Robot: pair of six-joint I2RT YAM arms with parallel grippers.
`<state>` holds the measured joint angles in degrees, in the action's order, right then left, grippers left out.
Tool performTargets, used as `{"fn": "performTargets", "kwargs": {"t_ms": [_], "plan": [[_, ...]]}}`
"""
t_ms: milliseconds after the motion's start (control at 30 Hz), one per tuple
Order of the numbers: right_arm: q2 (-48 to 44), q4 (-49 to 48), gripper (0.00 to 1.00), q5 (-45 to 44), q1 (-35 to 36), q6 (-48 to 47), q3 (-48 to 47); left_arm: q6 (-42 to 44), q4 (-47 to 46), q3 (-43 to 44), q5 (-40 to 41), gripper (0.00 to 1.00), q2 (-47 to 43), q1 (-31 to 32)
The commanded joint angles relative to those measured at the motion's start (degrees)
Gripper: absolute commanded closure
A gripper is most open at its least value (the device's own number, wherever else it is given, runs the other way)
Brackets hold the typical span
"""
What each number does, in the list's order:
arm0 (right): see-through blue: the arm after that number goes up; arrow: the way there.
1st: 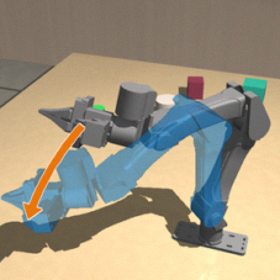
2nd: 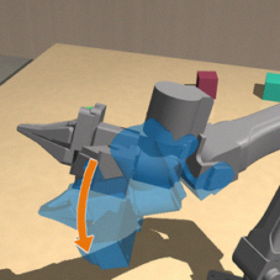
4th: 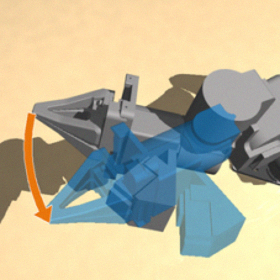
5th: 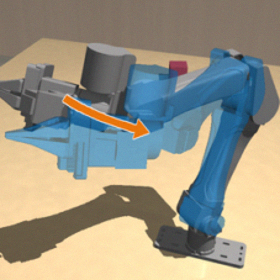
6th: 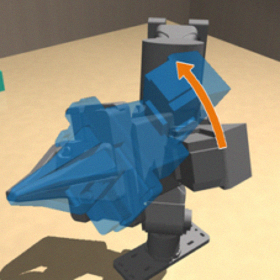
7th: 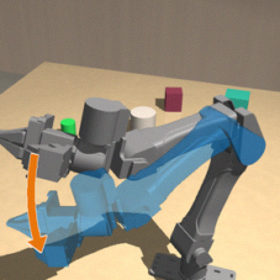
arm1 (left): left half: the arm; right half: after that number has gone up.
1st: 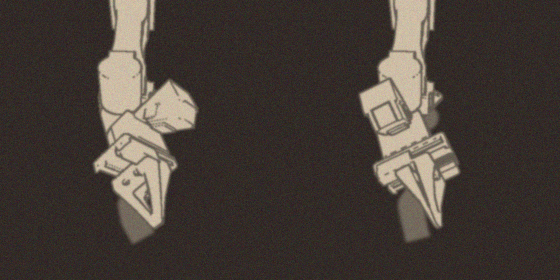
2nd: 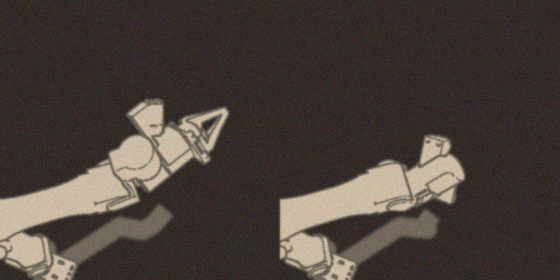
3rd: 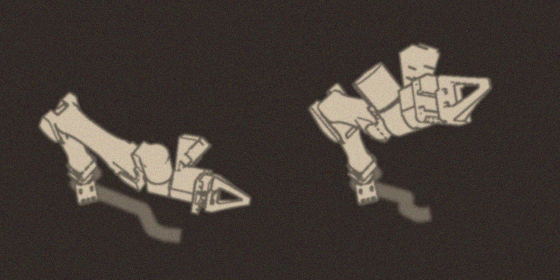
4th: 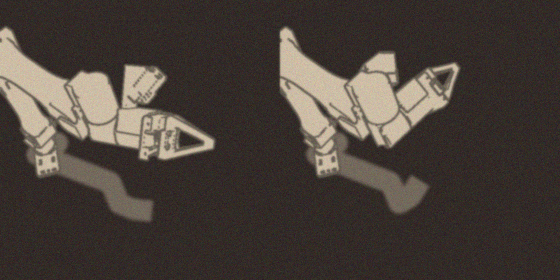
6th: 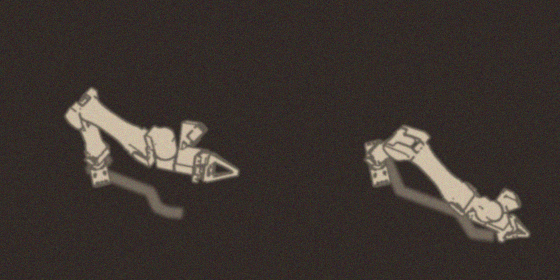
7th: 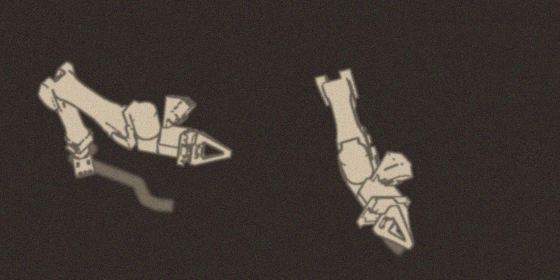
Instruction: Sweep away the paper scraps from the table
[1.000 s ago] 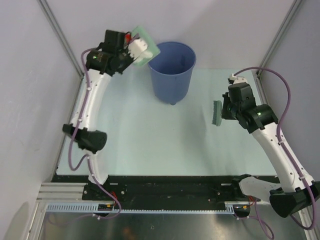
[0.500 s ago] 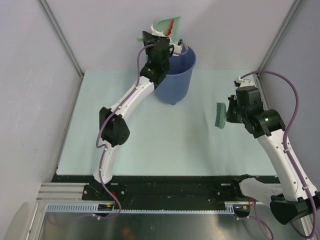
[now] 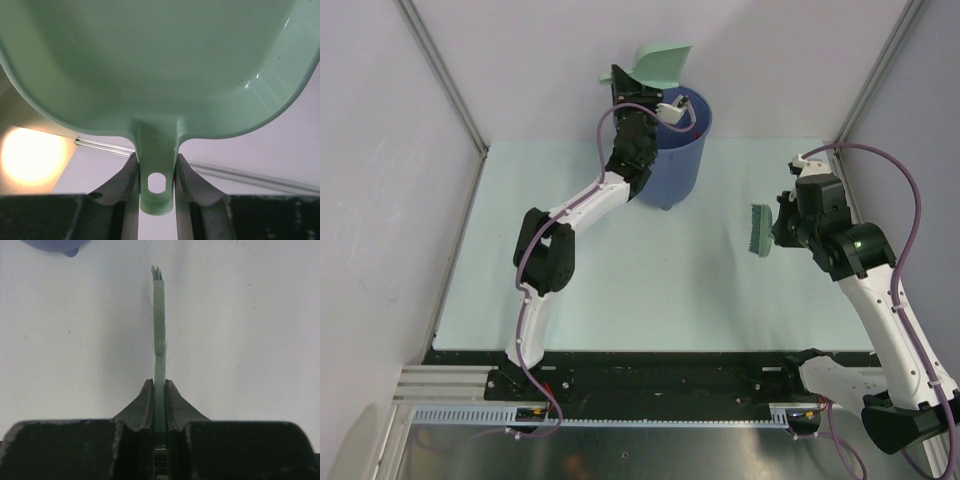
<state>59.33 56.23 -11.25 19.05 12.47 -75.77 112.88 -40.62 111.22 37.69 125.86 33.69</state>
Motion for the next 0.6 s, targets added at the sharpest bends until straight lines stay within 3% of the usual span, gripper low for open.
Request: {"fn": "performTargets", "kwargs": {"t_ms": [0,133,233,333,367,433,500,567], "plan": [[-0.5,-1.8,1.00,0.2,0.3,-1.5,-0.2,29.5,-9.1,-1.5,-2.7,1.00,-6.7,-0.1],[-0.4,-2.2,1.00,0.5,0.3,-1.7,-0.2,28.3,-9.6,-2.6,-3.2,1.00,-7.6,-0.1],[-0.3,-2.3,1.00,-0.3,0.3,-1.7,-0.2,20.3,-7.9,0.6,0.2,1.00,-7.7,-0.1],[-0.1,-2.8,1.00,-1.3,0.4,-1.7,0.0,4.5,12.5,8.9,7.9,1.00,-10.1,-0.2],[-0.1,-3.1,1.00,-1.8,0.5,-2.4,0.0,-10.8,30.9,11.4,9.6,1.00,-11.2,-0.5],[-0.1,-3.9,1.00,-3.2,0.6,-3.0,0.0,-24.4,46.3,15.5,8.7,1.00,-14.5,-0.8],[0.0,-5.1,1.00,-4.5,0.6,-4.1,0.1,-33.4,52.0,10.7,8.7,1.00,-18.3,-1.4],[0.6,-5.7,1.00,-6.6,0.8,-4.7,0.0,-40.4,55.6,-0.1,7.5,1.00,-26.0,-2.0]]}}
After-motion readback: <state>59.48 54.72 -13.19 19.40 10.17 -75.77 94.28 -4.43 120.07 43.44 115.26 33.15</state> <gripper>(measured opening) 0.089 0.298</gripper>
